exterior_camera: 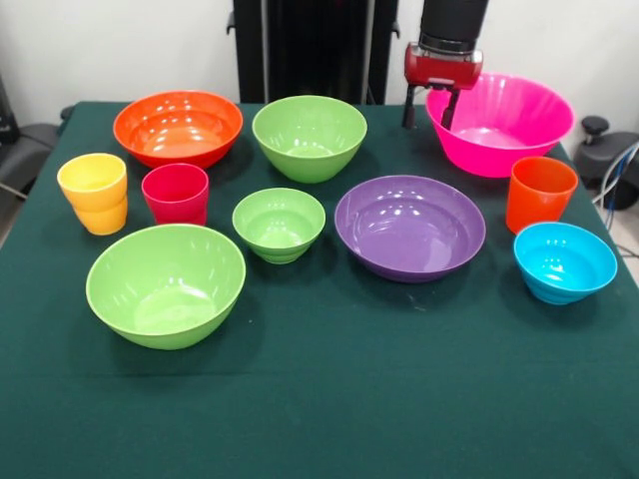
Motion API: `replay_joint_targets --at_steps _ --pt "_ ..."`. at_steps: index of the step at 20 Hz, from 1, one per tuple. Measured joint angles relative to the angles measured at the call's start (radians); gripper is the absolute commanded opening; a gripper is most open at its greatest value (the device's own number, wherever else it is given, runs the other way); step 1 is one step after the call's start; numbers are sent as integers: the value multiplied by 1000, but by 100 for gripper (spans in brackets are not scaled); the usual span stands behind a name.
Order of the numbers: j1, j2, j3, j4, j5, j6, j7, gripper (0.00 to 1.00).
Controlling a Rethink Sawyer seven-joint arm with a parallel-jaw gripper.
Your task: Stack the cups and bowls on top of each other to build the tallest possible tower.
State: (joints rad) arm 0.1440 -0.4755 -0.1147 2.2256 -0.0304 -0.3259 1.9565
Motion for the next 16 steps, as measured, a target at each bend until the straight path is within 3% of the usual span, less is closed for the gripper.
replay_joint_targets --at_steps 16 --pt "1 0 -2 -15 0 0 0 100"
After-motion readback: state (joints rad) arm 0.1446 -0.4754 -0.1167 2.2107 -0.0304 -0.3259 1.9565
